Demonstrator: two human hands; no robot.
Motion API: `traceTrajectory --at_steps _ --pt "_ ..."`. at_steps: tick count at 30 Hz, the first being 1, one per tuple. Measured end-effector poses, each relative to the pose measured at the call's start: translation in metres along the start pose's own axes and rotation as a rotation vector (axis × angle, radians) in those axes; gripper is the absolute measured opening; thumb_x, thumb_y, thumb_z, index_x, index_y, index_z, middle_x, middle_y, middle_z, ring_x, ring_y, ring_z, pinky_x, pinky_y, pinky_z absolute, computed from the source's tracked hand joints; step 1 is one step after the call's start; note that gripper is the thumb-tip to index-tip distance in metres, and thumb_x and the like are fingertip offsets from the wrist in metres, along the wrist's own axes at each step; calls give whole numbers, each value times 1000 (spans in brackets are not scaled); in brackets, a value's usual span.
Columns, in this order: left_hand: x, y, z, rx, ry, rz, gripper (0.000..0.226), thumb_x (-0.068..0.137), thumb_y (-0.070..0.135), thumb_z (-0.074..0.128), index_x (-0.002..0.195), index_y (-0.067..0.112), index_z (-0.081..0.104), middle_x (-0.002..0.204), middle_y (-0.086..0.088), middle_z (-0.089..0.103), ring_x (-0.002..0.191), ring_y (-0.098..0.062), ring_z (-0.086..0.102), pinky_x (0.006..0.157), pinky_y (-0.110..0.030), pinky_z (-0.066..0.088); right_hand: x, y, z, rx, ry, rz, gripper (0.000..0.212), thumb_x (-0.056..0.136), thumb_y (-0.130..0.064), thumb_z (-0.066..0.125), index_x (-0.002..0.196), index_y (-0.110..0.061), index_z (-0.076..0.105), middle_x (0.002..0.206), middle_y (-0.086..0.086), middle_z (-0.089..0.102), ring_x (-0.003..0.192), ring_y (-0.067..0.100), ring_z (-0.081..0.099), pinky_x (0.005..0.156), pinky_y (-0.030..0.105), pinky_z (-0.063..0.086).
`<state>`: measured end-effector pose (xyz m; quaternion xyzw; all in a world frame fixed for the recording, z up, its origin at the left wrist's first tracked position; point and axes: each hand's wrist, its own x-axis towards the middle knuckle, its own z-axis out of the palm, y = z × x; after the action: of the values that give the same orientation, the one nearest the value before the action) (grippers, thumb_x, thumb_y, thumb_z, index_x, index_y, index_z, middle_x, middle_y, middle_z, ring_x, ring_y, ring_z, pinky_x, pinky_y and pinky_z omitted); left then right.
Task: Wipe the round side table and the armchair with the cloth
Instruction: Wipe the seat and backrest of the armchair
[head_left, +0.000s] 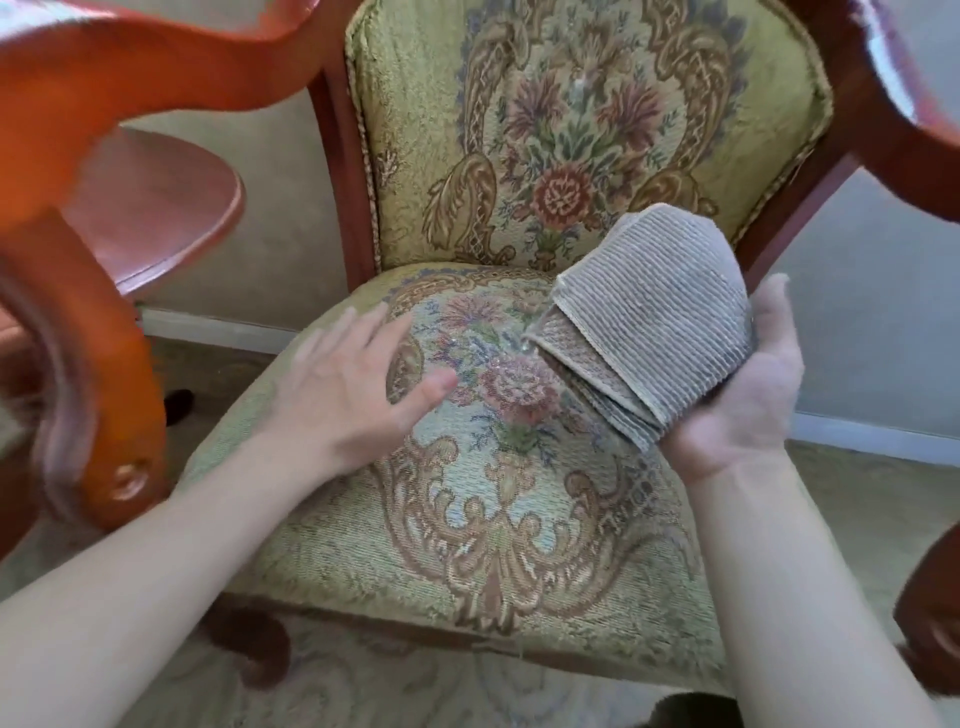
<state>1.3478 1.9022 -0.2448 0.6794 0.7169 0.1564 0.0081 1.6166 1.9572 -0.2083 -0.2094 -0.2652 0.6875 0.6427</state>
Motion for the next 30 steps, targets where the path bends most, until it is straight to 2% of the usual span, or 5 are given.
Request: traceTrajectory --at_steps 8,12,17,27,30 --pt "31 -4 19 -20 -158 -63 114 63 97 -14 159 40 7 169 2 -2 156 -26 -2 122 -61 6 21 -40 13 -502 261 -218 79 88 -80 29 130 -21 61 120 11 74 109 32 71 90 51 58" --pt "38 -9 34 -28 -106 -58 110 67 97 -14 159 39 0 168 2 -7 155 -26 -1 122 -63 4 44 -28 -1 -1333 345 -304 90 84 -84 18 146 -25 46 147 16 53 133 33 49 112 49 34" --pt "39 -10 41 -27 -81 -60 107 69 96 -12 159 38 -2 167 1 -8 155 -27 -1 121 -65 5 63 41 -24 -2079 -18 145 61 101 -62 6 156 -41 24 169 5 11 152 44 -1 122 54 -4" --pt "38 -10 49 -38 -32 -70 103 72 95 -9 158 39 -4 166 4 -9 155 -27 -2 122 -63 4 75 60 -12 -2189 -25 173 55 98 -66 4 152 -58 7 170 4 -2 151 46 -12 116 65 -12" --pt "38 -11 46 -21 -37 -63 106 73 93 -13 160 33 -3 166 4 -8 155 -26 -2 122 -63 4 75 86 12 -2195 -224 144 65 95 -68 2 156 -49 12 170 2 -4 151 44 -14 116 61 -16"
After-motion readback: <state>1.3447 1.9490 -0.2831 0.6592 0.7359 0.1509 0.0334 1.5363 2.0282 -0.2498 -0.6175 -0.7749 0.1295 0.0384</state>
